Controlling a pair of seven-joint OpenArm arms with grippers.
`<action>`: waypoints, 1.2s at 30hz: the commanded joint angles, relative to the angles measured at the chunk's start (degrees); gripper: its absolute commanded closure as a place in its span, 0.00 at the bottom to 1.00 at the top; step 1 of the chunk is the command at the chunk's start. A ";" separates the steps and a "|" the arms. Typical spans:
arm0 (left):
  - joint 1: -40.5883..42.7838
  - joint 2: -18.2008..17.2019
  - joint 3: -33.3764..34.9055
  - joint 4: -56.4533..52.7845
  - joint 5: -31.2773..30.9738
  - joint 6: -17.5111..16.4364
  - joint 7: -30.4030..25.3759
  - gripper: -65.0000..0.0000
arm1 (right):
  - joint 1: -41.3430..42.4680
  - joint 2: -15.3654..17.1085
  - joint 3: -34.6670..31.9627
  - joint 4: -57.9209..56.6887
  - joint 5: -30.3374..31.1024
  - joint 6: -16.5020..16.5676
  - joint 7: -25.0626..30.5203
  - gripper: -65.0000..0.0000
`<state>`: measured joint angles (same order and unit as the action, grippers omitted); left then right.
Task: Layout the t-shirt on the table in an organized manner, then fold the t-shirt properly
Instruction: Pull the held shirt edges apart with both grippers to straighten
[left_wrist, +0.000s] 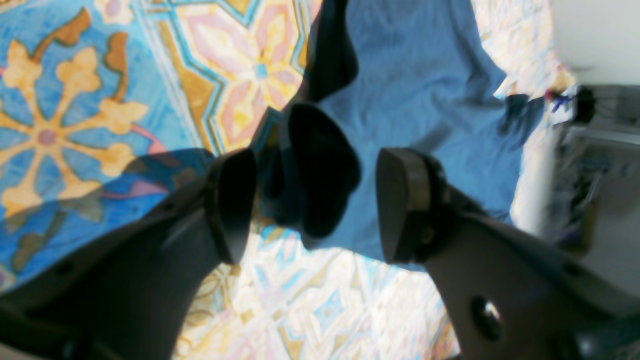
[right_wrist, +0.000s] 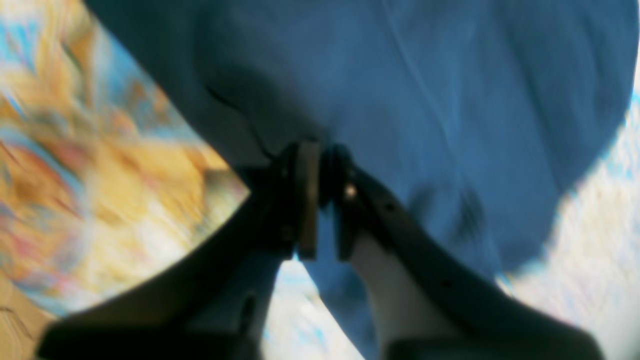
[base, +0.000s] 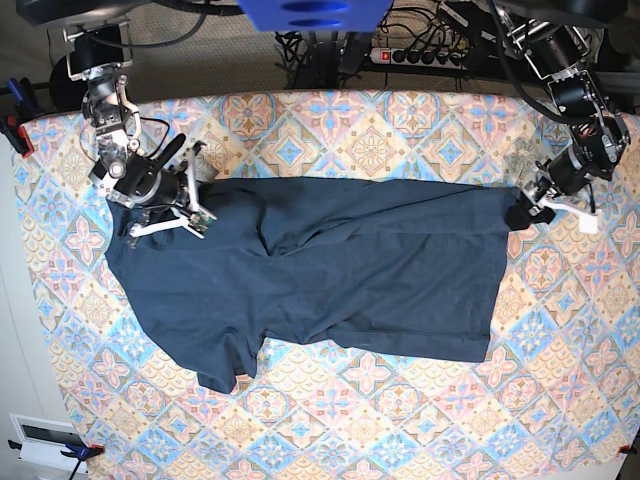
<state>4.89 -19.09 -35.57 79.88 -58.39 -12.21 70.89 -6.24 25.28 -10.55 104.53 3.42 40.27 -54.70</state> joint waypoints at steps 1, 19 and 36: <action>-0.71 -1.44 1.33 1.05 -1.61 -0.41 -0.43 0.41 | 0.22 0.61 0.48 1.54 -0.39 -0.27 0.85 0.84; 0.52 -1.87 10.56 1.05 2.61 -0.14 -0.34 0.31 | -3.83 0.70 7.43 3.12 -1.97 -0.27 1.29 0.74; 1.84 0.06 10.74 0.87 24.06 0.03 -4.65 0.31 | -3.83 0.61 10.15 3.12 -1.97 -0.27 1.03 0.74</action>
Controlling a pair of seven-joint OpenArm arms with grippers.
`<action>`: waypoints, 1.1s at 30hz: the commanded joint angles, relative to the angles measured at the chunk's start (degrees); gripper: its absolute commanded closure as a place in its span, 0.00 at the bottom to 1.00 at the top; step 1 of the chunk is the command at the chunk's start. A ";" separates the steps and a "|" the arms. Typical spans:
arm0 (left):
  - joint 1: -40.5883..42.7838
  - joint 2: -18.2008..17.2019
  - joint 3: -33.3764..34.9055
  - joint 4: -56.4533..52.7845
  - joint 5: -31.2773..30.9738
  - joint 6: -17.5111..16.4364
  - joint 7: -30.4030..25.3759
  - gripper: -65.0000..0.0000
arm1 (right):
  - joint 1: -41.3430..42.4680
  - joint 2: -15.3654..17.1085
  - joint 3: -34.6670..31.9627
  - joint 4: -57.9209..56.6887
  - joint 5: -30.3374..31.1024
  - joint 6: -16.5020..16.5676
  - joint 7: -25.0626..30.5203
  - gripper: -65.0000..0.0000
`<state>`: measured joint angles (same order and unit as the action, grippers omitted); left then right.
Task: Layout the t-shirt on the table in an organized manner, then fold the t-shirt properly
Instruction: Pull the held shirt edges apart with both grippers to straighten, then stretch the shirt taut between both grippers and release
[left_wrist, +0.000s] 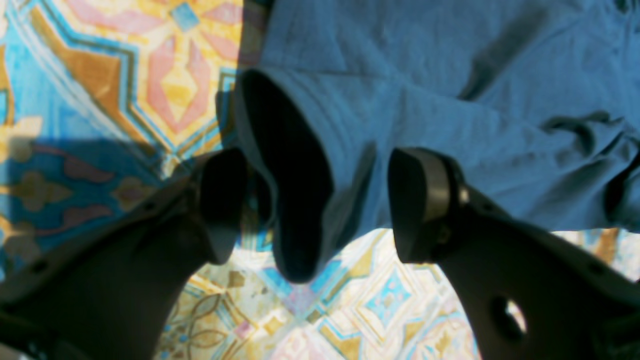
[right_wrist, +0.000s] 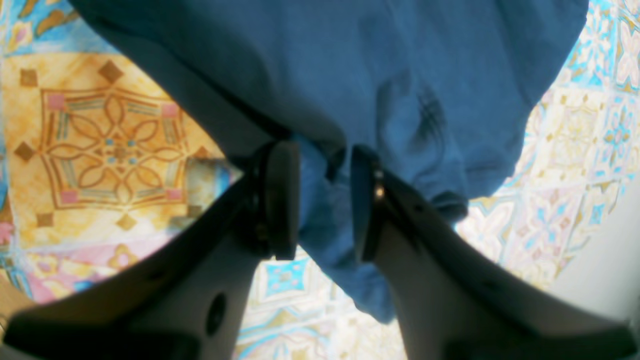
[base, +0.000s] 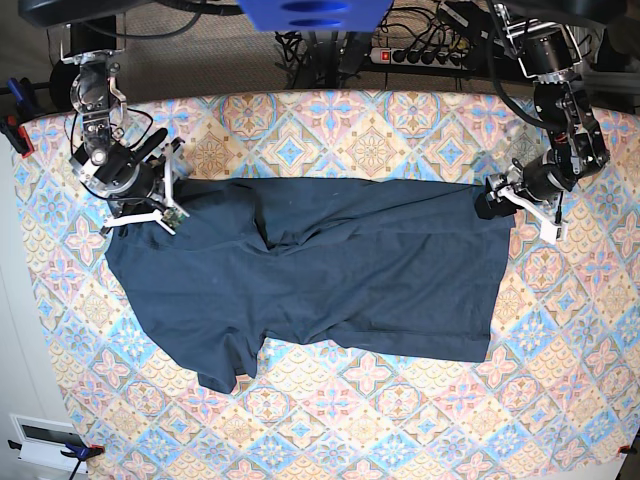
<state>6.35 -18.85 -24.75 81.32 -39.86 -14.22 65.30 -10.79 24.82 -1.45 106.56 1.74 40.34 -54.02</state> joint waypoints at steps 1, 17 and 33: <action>0.38 0.08 -0.08 -0.57 6.49 2.04 0.77 0.31 | 0.72 1.07 2.20 1.00 -0.29 -0.34 0.35 0.74; -0.06 3.51 -0.17 -0.40 -0.45 -5.96 3.58 1.00 | 0.90 -1.74 17.76 -3.49 4.11 -0.34 -3.69 0.73; 0.11 -1.94 -7.38 -0.31 -10.56 -5.96 7.01 1.00 | 1.25 -1.48 31.04 -23.97 29.78 -0.34 -8.35 0.53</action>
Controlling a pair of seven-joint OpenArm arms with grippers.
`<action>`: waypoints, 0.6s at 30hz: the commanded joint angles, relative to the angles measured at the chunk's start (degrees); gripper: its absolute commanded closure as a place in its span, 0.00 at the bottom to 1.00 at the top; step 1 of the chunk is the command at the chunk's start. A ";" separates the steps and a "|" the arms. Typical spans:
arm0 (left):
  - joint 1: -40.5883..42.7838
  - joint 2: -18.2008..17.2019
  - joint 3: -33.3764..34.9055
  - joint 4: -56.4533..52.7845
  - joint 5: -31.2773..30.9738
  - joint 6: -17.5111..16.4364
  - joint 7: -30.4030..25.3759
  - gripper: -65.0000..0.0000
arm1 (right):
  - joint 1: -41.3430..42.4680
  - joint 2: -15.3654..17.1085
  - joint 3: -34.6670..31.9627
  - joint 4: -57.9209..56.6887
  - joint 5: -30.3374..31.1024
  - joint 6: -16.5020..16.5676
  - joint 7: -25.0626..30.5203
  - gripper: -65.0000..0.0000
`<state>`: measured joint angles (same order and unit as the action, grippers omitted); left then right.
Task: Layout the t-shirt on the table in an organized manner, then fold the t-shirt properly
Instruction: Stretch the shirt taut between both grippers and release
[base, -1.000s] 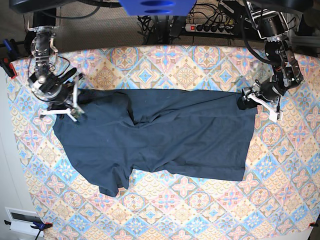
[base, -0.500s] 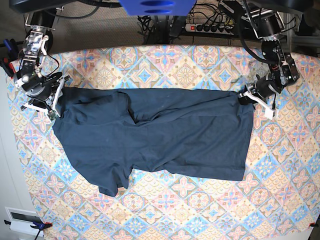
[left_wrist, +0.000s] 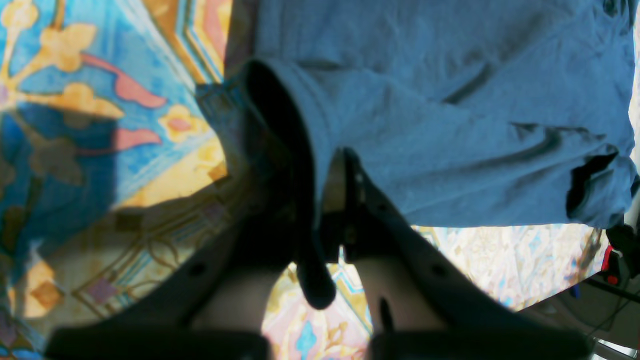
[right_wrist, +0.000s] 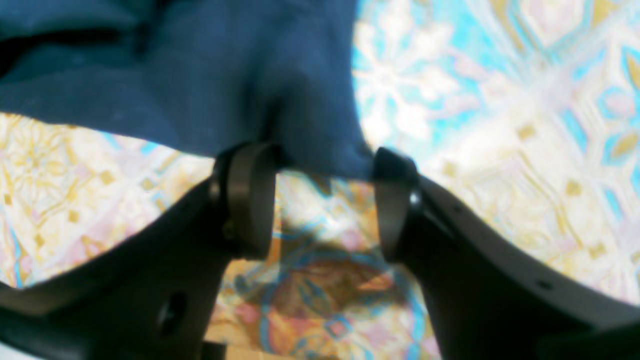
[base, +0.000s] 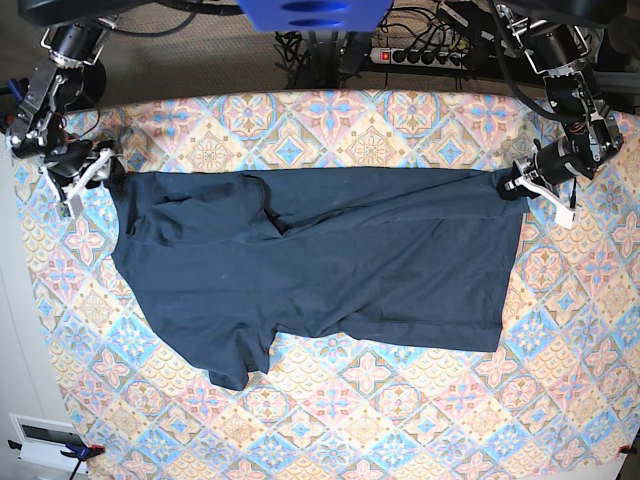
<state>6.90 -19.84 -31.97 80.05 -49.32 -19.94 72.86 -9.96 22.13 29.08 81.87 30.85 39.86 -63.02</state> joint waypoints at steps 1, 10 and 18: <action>-0.43 -0.96 -0.17 0.96 -1.10 -0.23 -0.55 1.00 | 0.42 1.03 0.85 -0.24 0.93 0.14 0.65 0.53; -0.52 -0.96 -0.17 0.96 -1.10 -0.23 -0.55 1.00 | 2.00 0.95 3.67 -8.06 9.37 0.14 0.65 0.53; -0.43 -0.96 -0.17 0.96 -1.10 -0.23 -0.55 1.00 | 4.29 0.95 3.40 -8.41 12.71 0.14 -0.14 0.53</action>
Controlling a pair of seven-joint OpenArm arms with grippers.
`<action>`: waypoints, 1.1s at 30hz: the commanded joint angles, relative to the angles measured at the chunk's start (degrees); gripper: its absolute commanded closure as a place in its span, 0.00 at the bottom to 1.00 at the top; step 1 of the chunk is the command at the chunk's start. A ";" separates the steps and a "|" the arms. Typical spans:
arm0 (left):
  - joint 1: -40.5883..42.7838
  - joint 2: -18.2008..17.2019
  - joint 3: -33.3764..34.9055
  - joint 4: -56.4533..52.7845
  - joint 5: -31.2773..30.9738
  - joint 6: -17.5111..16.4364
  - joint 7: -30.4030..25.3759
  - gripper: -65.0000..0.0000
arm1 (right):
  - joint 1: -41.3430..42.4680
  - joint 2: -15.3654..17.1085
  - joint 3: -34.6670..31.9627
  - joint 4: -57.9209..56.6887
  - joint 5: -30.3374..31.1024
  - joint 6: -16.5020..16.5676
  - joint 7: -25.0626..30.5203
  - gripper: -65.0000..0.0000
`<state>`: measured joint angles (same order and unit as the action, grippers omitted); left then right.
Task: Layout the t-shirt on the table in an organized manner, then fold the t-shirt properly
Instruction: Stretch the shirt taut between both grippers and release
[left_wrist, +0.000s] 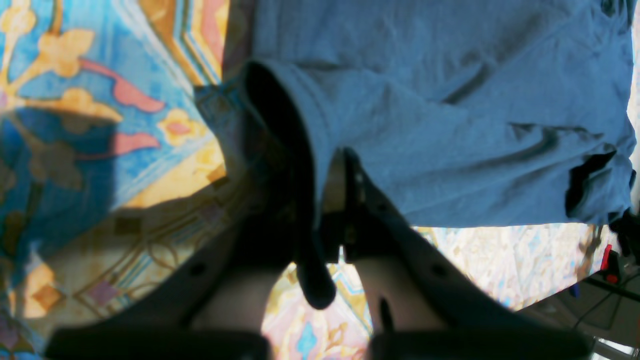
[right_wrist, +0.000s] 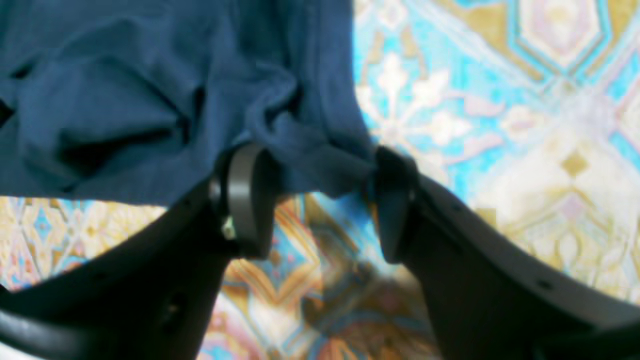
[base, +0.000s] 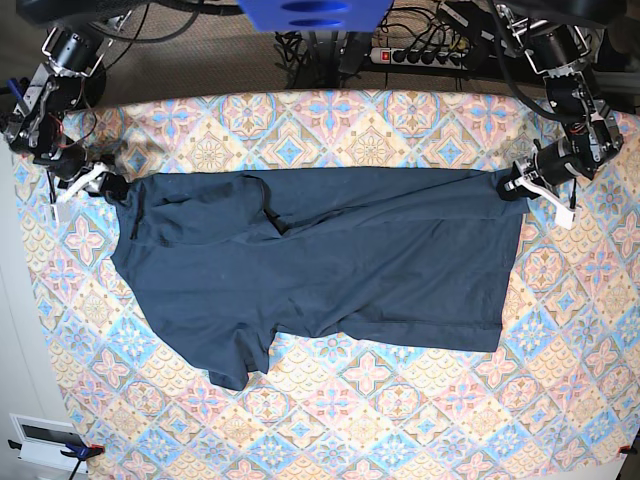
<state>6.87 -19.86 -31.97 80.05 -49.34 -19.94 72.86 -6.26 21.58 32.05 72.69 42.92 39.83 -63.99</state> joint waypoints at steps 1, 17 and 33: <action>-0.32 -0.93 -0.17 0.96 -1.08 -0.23 -0.55 1.00 | 0.77 1.41 0.52 0.77 0.64 0.17 0.29 0.53; -0.24 -1.11 -0.17 0.96 -0.99 -0.23 -0.46 1.00 | 0.59 -0.35 0.78 0.94 0.64 0.17 -0.23 1.00; 10.49 -5.59 -0.25 12.48 -0.99 -0.23 -0.38 1.00 | -7.94 -0.35 0.87 10.70 0.64 0.17 -0.32 0.99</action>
<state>17.43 -24.27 -31.83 91.50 -49.80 -20.01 73.03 -14.33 19.94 32.47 82.37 42.50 39.83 -65.21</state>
